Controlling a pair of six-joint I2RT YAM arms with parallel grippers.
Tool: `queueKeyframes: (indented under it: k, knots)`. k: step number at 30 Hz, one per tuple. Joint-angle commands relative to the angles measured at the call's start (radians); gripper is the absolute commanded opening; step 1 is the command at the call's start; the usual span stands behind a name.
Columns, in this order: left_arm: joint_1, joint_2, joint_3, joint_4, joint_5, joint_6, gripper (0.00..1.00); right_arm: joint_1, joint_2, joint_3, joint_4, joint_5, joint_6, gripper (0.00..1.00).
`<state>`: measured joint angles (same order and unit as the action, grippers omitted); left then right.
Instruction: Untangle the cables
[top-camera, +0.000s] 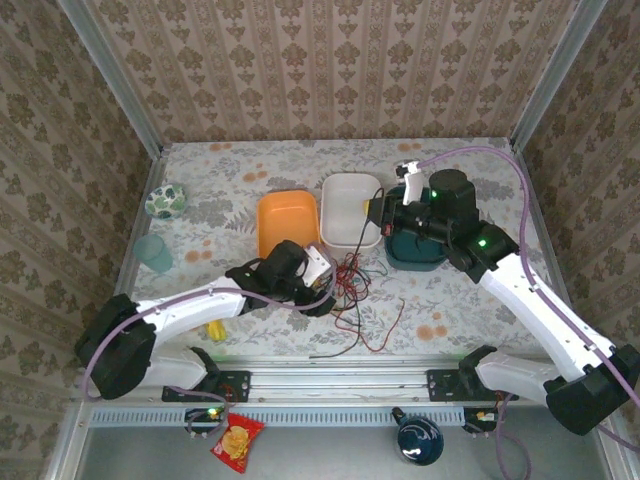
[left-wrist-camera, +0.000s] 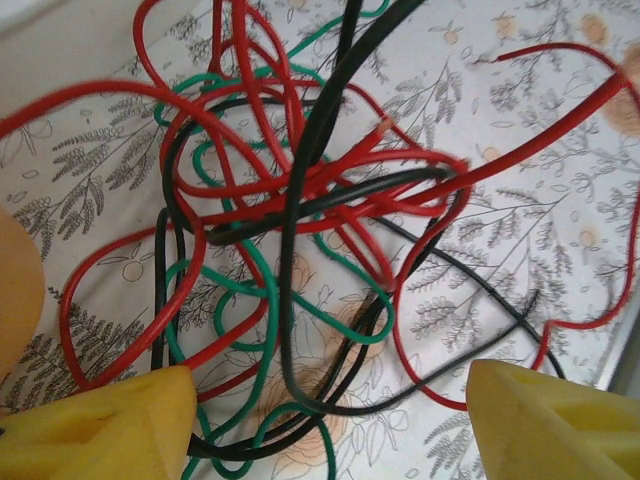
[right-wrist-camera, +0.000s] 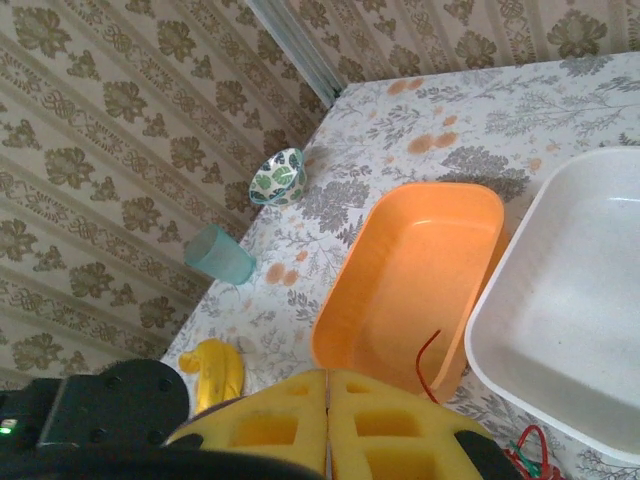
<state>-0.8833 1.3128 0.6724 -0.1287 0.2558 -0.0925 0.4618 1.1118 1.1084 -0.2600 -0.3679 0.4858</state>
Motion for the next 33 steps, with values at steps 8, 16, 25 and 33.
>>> queueKeyframes:
  k: [8, 16, 25, 33]
  knots:
    - [-0.003, -0.018, -0.103, 0.138, -0.032, 0.002, 0.71, -0.105, -0.067, -0.025, 0.0, -0.051, 0.04, 0.0]
    - [0.005, -0.046, -0.122, 0.191, -0.085, -0.052, 0.63, -0.123, -0.066, -0.045, 0.017, -0.081, 0.067, 0.0]
    - [0.009, 0.081, -0.07, 0.322, -0.121, -0.07, 0.55, -0.124, -0.072, -0.045, 0.018, -0.101, 0.076, 0.0]
    - [0.012, 0.239, -0.017, 0.382, -0.115, -0.081, 0.47, -0.124, -0.085, -0.041, 0.001, -0.1, 0.071, 0.0]
